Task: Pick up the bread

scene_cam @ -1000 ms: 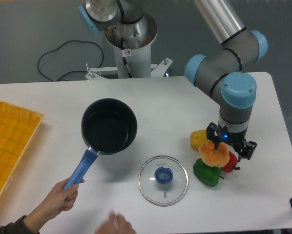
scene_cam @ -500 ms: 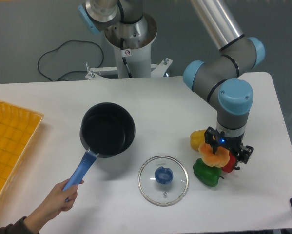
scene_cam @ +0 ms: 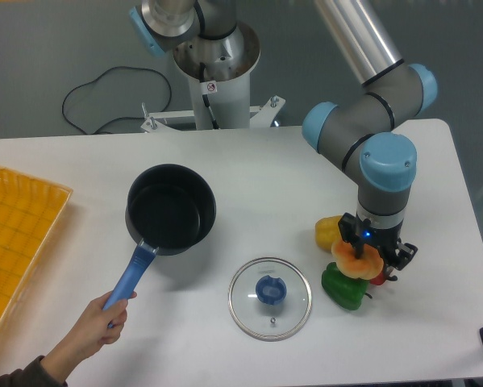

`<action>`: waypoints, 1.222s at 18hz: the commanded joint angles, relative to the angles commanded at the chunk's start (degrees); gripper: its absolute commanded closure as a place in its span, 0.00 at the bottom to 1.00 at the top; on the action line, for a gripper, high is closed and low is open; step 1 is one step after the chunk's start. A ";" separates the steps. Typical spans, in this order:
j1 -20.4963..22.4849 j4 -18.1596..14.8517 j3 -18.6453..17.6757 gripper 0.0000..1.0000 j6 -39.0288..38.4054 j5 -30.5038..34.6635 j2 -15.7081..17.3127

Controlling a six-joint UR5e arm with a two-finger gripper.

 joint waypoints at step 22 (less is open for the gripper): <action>1.32 0.09 -0.70 0.12 2.46 -0.09 0.00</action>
